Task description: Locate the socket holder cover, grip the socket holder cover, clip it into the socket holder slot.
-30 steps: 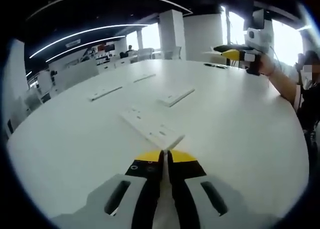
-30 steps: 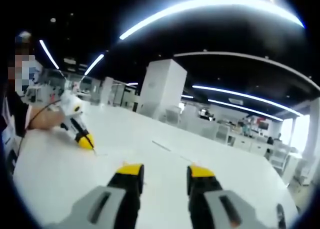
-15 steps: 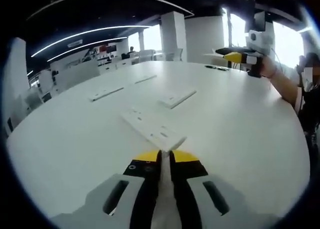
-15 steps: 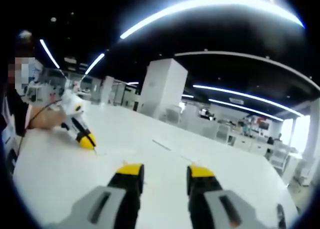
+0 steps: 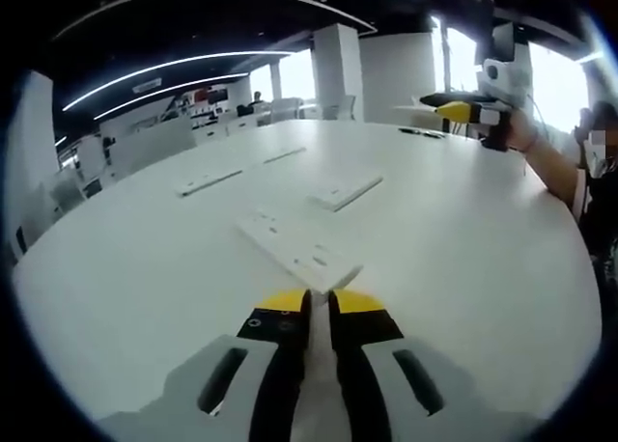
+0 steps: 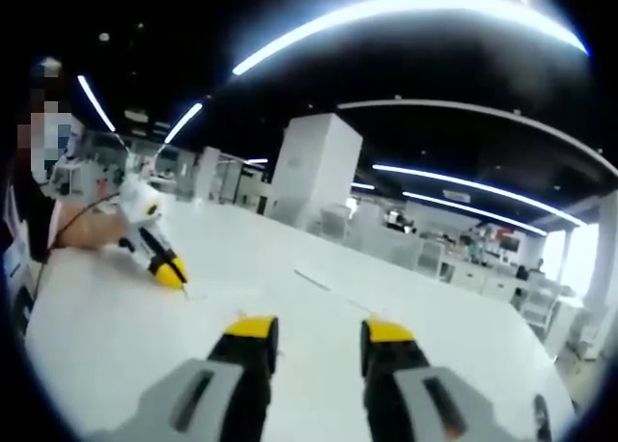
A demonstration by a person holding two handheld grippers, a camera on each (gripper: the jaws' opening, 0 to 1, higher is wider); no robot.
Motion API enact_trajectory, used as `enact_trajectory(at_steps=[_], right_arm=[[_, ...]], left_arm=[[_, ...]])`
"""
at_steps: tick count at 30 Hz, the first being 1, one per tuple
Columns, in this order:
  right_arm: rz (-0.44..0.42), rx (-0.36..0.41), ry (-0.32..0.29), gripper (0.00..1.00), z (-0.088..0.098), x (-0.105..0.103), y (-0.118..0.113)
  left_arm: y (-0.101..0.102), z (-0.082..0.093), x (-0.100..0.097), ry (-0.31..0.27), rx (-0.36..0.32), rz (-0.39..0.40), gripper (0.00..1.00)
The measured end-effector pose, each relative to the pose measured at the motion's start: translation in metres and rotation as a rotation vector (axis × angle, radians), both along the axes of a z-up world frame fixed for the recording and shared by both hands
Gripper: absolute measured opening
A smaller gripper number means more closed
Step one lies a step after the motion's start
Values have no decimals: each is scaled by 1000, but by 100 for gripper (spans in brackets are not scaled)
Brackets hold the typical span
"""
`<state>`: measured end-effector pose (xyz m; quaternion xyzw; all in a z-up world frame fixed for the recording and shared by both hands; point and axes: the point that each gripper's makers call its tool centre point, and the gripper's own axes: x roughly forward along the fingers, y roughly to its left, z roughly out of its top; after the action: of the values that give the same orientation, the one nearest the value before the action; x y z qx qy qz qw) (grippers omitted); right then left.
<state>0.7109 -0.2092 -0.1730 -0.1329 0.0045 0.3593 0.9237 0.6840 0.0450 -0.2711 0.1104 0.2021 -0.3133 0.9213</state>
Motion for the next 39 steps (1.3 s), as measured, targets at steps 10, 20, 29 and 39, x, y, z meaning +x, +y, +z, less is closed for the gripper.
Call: enact_trajectory(at_steps=[10,20,29,39], right_arm=[[2,-7,3,36,-2,0,1],[3,-12,7,36,-4,0,2],[11,-15,6,36,-4,-1,5],[9,-15,3,36,-3,-1,5]], left_arm=[[1,1,3,-9,0,3,10],[2,0,5,-14,-1,9,9],[2,0,7,-17,-1,16,9],[7,3,3,-18,26,35,9]])
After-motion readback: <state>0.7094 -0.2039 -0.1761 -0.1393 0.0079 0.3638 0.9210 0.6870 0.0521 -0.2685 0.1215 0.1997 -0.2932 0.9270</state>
